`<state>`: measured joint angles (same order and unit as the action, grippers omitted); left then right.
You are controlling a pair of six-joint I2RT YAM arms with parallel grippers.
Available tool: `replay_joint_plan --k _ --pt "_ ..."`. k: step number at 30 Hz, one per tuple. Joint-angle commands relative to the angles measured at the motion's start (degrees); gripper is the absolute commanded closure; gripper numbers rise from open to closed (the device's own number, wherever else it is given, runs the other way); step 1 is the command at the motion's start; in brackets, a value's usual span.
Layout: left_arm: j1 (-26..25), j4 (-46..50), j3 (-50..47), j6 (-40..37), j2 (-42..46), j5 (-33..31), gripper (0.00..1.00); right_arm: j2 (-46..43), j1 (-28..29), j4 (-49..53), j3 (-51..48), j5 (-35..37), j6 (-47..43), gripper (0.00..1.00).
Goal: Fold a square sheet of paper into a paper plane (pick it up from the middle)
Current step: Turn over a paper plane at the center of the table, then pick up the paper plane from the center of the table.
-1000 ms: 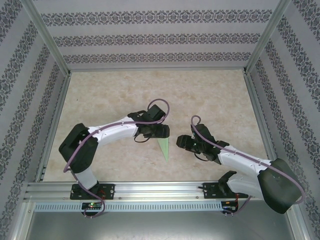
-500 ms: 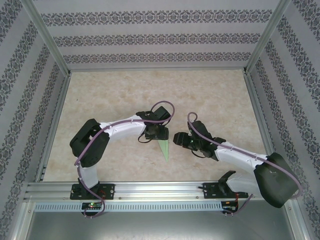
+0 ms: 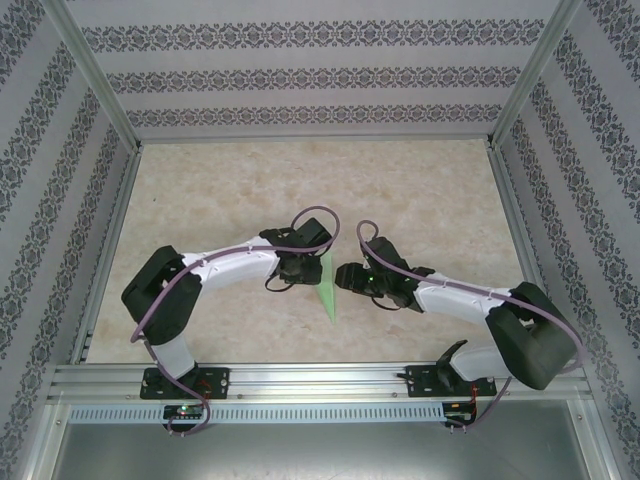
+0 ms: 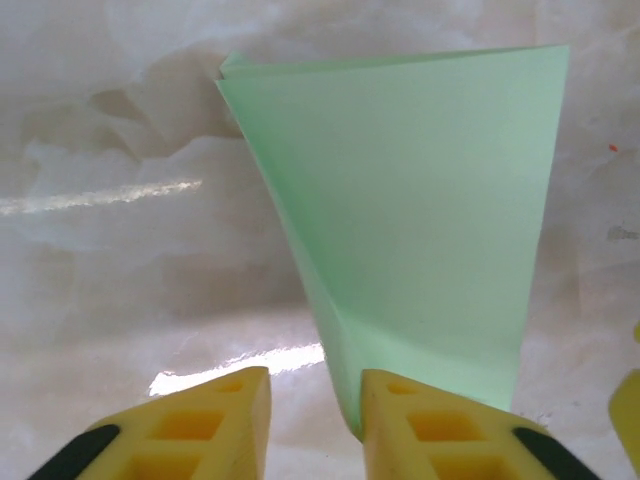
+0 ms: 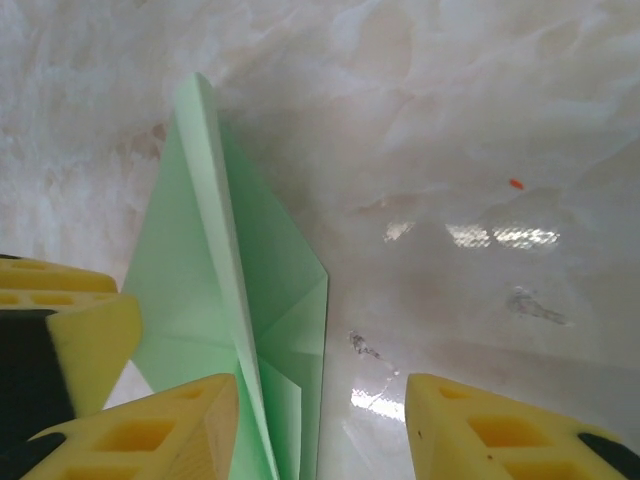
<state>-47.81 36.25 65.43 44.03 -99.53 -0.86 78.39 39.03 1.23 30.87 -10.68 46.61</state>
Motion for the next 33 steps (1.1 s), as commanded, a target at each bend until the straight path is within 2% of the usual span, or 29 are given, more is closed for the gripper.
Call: replay_joint_plan --k 1,7,10,14,21,23,26,28,33 --pt "-0.66 -1.82 -1.00 -0.24 1.83 -1.60 0.73 2.46 0.85 -3.71 1.88 -2.57 -0.42 0.54" --pt "-0.63 -2.84 -2.51 -0.50 2.29 -1.62 0.86 7.16 2.80 -4.17 5.14 -4.51 -1.11 0.55" --pt "-0.62 -3.89 -3.11 -0.45 2.83 -1.82 0.87 9.12 3.63 -4.05 6.60 -4.87 -1.71 0.56" --pt "-0.62 -3.64 -2.96 -0.94 2.85 -2.28 0.95 10.00 3.76 -2.70 7.45 -3.55 -2.06 0.54" --pt "-0.62 -3.78 -3.15 -1.02 2.58 -2.04 0.96 8.20 3.20 -2.99 4.99 -3.66 -1.45 0.52" --pt "-0.58 -3.56 -2.89 -1.23 2.33 -2.03 1.00 7.51 3.20 -4.45 3.32 -3.64 -0.82 0.51" --pt "-0.53 -3.56 -3.02 -1.28 2.14 -1.86 1.00 6.87 2.71 -5.38 1.87 -2.59 -0.15 0.47" --pt "-0.56 -3.55 -3.11 -1.37 2.12 -1.81 1.00 7.53 2.50 -9.25 0.97 -5.00 0.43 0.46" --pt "-0.60 -3.13 -3.16 -1.37 2.36 -2.12 1.00 8.73 3.15 -10.81 1.10 -7.90 -0.82 0.46"
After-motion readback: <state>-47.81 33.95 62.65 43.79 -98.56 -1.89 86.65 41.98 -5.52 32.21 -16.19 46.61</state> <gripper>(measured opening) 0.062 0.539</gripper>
